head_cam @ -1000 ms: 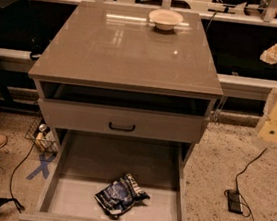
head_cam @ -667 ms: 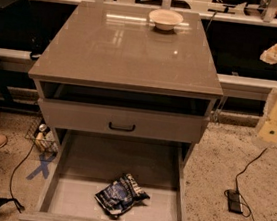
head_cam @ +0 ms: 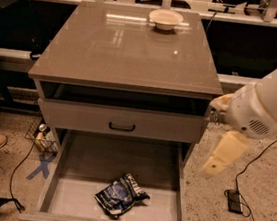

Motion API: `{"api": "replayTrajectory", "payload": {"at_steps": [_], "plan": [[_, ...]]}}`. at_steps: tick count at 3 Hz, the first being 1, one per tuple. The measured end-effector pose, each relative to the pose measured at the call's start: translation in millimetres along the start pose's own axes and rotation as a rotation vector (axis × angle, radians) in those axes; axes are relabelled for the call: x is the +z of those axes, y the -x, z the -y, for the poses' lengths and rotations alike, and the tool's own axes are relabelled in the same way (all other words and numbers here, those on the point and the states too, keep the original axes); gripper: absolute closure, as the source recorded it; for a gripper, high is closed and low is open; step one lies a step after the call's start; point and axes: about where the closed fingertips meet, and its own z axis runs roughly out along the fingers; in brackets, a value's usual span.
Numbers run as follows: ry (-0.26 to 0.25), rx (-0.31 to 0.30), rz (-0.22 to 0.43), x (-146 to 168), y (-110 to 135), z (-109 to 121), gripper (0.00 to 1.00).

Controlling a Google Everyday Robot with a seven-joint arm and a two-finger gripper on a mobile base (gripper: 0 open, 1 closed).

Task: Pick blue chip bag from middle drawer and place on counter

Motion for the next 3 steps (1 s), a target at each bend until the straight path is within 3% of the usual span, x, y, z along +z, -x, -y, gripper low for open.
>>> {"api": "replayTrajectory", "payload": {"at_steps": [1,2,3], "plan": [[0.062,0.066,0.153,83.8,23.2,-14.1,0.0],[0.023,0.062,0.153,77.1,24.5,-4.8,0.0],[0.046,0.074,0.152,91.4,20.1,-7.7,0.0]]}}
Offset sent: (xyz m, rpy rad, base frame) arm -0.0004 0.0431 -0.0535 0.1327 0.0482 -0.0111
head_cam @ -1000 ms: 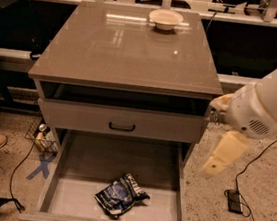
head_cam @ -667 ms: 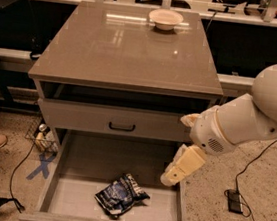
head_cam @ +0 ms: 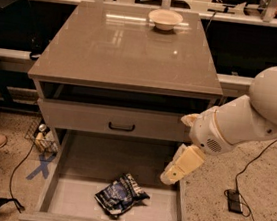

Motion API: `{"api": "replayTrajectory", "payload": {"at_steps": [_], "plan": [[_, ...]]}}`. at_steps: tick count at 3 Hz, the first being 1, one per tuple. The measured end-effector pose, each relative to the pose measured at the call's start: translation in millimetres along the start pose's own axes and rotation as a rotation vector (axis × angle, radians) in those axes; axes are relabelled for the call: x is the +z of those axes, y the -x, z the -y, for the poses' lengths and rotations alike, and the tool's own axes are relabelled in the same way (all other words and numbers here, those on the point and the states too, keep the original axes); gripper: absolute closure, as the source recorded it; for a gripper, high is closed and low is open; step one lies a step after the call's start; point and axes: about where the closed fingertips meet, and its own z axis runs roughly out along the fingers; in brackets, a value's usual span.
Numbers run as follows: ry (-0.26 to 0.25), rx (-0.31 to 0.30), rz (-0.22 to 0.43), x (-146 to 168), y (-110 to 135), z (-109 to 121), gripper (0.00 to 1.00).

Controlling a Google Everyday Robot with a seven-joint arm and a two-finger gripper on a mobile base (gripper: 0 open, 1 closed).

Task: Pick blue chip bag from middle drawer and place on counter

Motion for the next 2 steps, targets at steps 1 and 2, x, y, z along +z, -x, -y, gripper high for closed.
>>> {"api": "replayTrajectory", "payload": {"at_steps": [1,2], "plan": [[-0.016,0.042,-0.01,45.6,-21.8,5.2,0.0],[-0.056,0.094,-0.042,120.2,-51.3,12.5,0.0]]}}
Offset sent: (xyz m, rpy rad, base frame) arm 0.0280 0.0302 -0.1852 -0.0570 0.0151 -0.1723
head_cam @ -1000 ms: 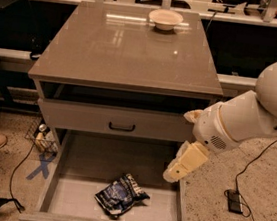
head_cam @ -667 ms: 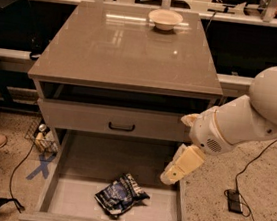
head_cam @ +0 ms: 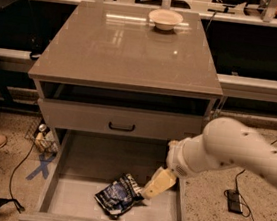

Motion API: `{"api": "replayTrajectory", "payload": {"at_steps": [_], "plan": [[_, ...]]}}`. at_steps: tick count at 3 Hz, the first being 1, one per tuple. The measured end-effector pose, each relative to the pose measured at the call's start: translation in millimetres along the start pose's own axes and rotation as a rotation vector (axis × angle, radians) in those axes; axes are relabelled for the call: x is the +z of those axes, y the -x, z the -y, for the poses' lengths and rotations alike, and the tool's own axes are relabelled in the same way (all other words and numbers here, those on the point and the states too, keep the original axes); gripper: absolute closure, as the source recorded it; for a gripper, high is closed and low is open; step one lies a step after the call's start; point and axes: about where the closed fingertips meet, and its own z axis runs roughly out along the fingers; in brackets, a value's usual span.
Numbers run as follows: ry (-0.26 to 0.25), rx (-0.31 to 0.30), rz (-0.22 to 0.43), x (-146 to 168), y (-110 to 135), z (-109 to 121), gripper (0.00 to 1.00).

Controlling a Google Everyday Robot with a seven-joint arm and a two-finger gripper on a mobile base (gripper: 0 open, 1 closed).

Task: Pick blue chip bag from middle drawer and place on counter

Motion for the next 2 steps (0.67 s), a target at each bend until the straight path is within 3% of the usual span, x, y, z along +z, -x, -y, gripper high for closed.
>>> {"api": "replayTrajectory", "payload": {"at_steps": [1,2], "plan": [[-0.026,0.027,-0.022,51.2,-8.4,6.5,0.0],[-0.026,0.027,-0.022,51.2,-8.4,6.5,0.0]]}}
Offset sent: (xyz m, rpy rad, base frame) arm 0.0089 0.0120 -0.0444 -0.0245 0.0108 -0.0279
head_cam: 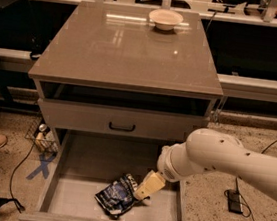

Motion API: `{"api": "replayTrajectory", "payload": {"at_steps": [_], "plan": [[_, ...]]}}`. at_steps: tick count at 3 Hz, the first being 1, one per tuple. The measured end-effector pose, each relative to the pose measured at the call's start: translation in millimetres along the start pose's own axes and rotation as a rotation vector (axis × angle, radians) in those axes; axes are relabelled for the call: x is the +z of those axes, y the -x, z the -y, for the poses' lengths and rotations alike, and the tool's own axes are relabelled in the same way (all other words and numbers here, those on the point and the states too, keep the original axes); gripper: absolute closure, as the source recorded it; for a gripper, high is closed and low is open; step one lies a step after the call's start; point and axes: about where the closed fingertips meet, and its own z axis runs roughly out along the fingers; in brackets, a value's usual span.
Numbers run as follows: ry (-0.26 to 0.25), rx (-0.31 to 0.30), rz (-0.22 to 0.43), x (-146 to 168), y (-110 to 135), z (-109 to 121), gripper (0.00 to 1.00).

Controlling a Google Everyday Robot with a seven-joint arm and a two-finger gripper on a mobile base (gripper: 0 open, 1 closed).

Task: Pick blue chip bag from middle drawer and place on counter

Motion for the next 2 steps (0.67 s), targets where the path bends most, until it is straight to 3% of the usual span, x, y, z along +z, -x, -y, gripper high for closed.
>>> {"api": "replayTrajectory", "payload": {"at_steps": [2], "plan": [[-0.056,-0.011,-0.061,51.2,-51.5,29.7,0.0]]}}
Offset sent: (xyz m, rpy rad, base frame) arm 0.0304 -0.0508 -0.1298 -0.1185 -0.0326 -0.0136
